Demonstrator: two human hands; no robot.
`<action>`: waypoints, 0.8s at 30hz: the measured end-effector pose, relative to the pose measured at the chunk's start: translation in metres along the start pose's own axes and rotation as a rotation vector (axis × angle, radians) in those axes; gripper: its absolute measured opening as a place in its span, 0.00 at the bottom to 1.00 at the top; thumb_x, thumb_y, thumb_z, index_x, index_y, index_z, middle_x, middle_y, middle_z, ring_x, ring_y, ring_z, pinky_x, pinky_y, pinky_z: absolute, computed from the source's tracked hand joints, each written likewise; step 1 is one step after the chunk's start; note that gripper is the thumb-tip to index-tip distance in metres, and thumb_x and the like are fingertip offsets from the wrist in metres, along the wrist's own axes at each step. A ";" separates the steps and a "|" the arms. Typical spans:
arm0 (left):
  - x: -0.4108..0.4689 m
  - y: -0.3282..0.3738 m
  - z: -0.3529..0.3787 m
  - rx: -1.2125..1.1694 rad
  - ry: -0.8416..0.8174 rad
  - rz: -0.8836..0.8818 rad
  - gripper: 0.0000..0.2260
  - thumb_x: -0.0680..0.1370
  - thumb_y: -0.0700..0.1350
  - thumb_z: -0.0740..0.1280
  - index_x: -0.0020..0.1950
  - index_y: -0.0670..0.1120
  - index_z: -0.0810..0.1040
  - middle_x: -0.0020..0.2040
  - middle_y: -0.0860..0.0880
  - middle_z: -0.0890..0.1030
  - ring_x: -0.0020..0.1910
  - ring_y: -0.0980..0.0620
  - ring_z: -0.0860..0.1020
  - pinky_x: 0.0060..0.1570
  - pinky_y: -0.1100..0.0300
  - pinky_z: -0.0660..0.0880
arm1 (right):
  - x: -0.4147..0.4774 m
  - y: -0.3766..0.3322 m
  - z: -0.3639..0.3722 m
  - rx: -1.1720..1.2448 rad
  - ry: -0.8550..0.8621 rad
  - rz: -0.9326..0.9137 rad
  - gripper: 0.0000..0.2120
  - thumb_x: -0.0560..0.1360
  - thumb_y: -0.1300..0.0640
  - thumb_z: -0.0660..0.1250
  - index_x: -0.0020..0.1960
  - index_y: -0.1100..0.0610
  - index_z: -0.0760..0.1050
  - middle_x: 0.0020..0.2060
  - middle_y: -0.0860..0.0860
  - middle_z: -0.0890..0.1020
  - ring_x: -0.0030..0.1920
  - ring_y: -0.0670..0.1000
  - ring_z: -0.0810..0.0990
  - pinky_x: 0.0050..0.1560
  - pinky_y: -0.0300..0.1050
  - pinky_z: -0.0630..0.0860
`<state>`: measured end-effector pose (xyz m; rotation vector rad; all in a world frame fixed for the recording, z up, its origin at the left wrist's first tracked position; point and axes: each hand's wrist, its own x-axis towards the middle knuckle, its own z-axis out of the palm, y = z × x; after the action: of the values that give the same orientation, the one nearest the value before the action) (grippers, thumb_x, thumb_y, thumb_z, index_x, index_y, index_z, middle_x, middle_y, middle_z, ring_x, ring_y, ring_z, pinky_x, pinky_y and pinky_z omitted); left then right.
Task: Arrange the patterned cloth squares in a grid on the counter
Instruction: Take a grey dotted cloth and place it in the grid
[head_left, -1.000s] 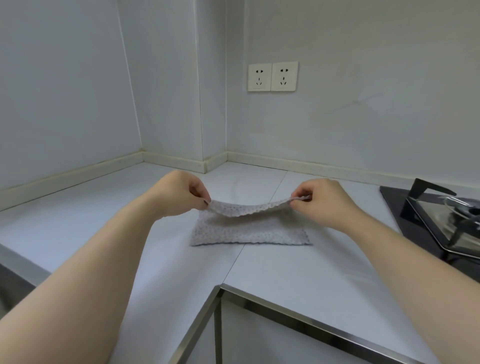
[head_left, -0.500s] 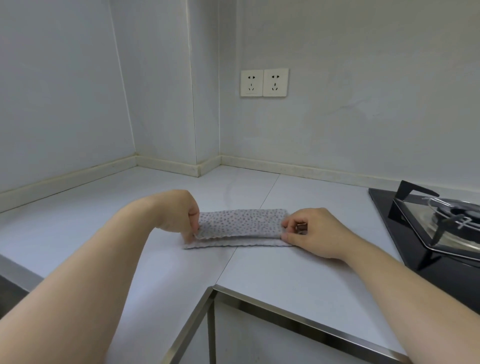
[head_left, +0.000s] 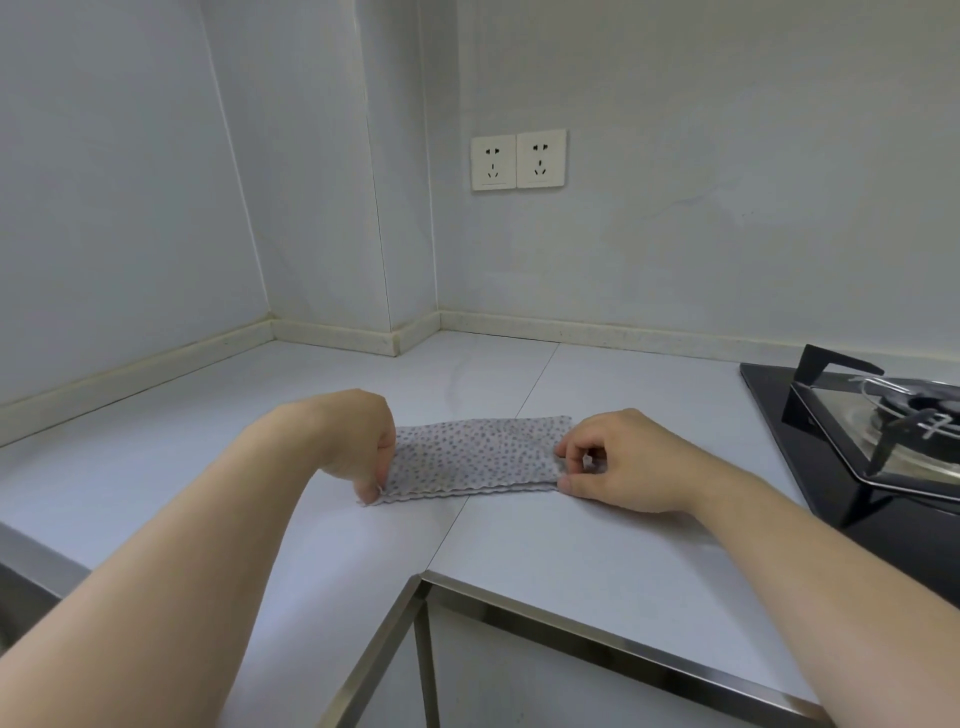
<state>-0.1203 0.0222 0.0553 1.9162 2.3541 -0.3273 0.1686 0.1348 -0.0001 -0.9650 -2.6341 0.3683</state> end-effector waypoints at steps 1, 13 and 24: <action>0.001 -0.001 0.000 0.008 -0.003 -0.004 0.10 0.67 0.51 0.81 0.44 0.50 0.86 0.50 0.53 0.84 0.47 0.54 0.79 0.44 0.61 0.75 | 0.000 0.000 0.000 -0.006 0.003 -0.002 0.12 0.73 0.43 0.73 0.37 0.49 0.78 0.47 0.45 0.84 0.50 0.45 0.81 0.54 0.50 0.78; 0.008 0.046 0.006 -0.136 0.371 0.041 0.17 0.82 0.59 0.63 0.58 0.46 0.77 0.60 0.48 0.78 0.57 0.45 0.77 0.59 0.48 0.76 | 0.003 0.001 0.008 -0.046 0.174 0.065 0.16 0.78 0.37 0.63 0.44 0.48 0.79 0.53 0.44 0.82 0.57 0.47 0.78 0.61 0.51 0.75; 0.036 0.066 0.062 -0.181 0.101 0.133 0.31 0.84 0.63 0.43 0.83 0.50 0.42 0.84 0.50 0.43 0.82 0.47 0.42 0.79 0.44 0.41 | 0.009 -0.013 0.020 -0.135 -0.118 0.102 0.23 0.85 0.47 0.54 0.79 0.46 0.63 0.79 0.41 0.62 0.80 0.44 0.56 0.80 0.41 0.50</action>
<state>-0.0676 0.0551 -0.0198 2.0312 2.2125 -0.0072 0.1471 0.1288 -0.0126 -1.1575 -2.7517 0.2821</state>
